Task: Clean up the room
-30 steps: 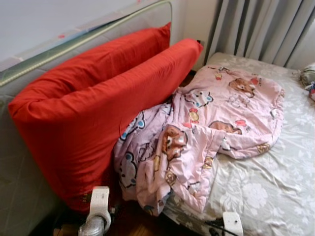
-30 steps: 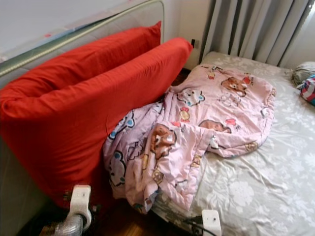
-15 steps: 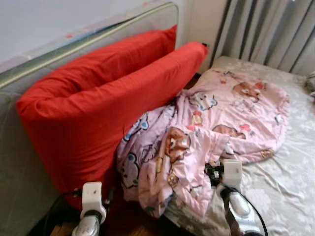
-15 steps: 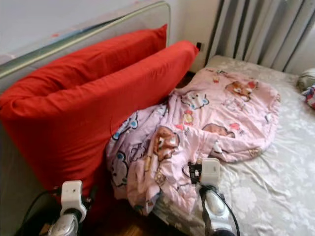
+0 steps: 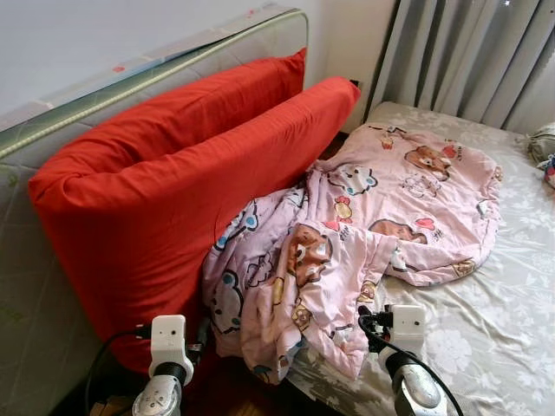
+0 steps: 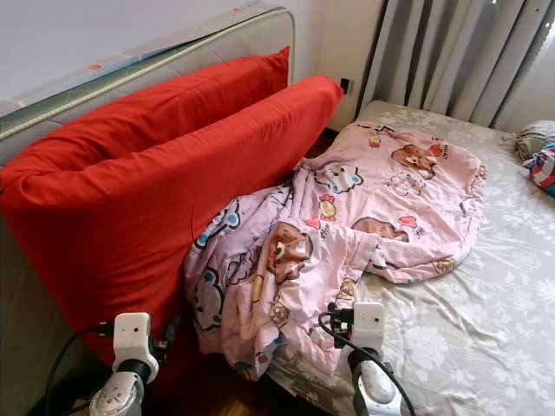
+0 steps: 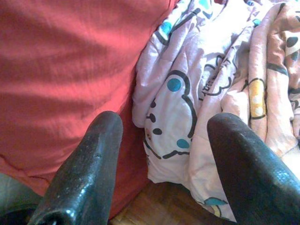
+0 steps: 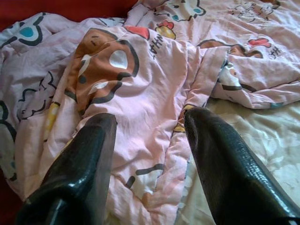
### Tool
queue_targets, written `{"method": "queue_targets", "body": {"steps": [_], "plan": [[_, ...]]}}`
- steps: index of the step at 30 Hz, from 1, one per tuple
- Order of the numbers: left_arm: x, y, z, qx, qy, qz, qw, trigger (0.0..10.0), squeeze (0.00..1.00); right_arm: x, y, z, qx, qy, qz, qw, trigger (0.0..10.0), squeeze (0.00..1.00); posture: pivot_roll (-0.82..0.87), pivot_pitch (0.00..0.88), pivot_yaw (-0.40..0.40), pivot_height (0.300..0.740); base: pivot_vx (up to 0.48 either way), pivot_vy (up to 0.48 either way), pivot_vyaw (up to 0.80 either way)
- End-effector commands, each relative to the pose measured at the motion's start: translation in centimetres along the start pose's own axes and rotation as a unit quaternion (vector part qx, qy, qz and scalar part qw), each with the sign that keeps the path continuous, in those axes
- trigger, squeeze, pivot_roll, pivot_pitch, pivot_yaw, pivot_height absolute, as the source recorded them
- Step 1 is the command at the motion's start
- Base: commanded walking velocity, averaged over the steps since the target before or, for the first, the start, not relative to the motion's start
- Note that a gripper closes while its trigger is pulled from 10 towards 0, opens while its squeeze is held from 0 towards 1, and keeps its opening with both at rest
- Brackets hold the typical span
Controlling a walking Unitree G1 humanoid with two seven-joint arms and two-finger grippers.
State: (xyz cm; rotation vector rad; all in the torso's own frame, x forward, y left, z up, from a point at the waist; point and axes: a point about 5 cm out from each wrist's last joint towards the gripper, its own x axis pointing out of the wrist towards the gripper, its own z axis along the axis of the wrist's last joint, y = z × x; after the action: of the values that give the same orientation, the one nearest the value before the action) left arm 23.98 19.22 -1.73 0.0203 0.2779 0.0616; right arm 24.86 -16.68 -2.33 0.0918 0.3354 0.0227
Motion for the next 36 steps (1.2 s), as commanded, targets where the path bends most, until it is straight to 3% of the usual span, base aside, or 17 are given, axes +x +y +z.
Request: {"method": "queue_targets", "body": {"steps": [1,10,18,26,36], "plan": [[0.2,-0.1,0.2,-0.006,-0.002,0.001,1.000,10.0,0.00,0.3,-0.1,0.5,0.002,-0.009,-0.003,1.000,10.0,0.00,-0.10,0.000,-0.018,0.740,0.000,0.000,0.00],[0.1,-0.1,0.0,-0.009,0.004,0.002,1.000,10.0,0.00,0.3,-0.1,0.6,-0.001,-0.011,-0.002,1.000,10.0,0.00,-0.10,0.000,-0.019,0.740,0.000,0.000,0.00],[0.5,0.0,0.4,-0.010,0.002,0.002,1.000,10.0,0.00,0.6,0.7,0.8,-0.028,-0.010,0.024,0.999,10.0,0.00,-0.09,0.000,-0.021,0.740,0.247,0.000,0.25],[0.7,0.1,0.7,-0.011,-0.002,0.004,1.000,10.0,0.00,0.7,0.7,0.9,-0.015,-0.008,0.018,1.000,10.0,0.00,-0.09,0.006,-0.025,0.740,0.256,0.000,0.25],[1.0,0.1,1.4,-0.018,-0.016,0.002,1.000,10.0,0.00,1.0,0.4,1.5,-0.005,-0.021,-0.004,1.000,10.0,0.00,-0.08,0.026,-0.028,0.740,0.000,0.000,0.00]]}}
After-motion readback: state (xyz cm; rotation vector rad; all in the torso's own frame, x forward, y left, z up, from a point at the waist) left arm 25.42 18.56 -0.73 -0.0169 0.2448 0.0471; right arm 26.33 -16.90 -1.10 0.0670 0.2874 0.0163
